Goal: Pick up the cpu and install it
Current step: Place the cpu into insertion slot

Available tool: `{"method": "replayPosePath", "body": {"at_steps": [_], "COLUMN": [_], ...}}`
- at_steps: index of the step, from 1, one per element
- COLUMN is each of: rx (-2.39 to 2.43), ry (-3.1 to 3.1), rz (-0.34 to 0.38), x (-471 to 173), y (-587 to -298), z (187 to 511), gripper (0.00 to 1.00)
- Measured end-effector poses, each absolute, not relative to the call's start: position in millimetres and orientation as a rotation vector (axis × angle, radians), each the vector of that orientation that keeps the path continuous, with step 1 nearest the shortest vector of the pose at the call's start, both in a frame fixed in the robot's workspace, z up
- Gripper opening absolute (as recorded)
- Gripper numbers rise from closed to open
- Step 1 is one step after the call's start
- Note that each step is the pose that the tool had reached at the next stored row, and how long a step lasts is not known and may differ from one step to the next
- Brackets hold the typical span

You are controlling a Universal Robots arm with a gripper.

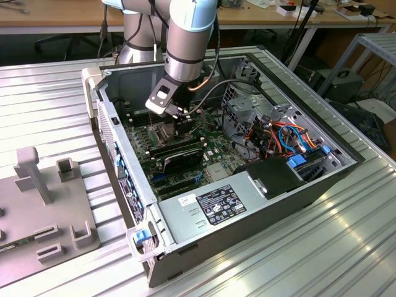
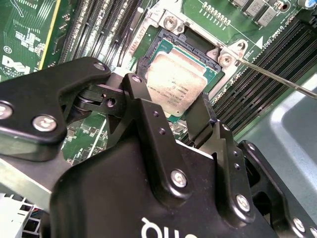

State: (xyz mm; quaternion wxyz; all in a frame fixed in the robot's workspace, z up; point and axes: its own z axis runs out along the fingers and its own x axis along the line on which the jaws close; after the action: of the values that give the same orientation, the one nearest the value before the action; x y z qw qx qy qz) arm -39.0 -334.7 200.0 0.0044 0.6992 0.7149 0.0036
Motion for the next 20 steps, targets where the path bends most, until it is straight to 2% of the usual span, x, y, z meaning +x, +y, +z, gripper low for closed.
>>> {"method": "replayPosePath", "body": {"at_steps": [20], "rx": [2.191], "ry": [2.24], "rz": [0.011], "x": [-40.2], "y": [-334.8], "z": [195.7], "gripper": [0.55]}}
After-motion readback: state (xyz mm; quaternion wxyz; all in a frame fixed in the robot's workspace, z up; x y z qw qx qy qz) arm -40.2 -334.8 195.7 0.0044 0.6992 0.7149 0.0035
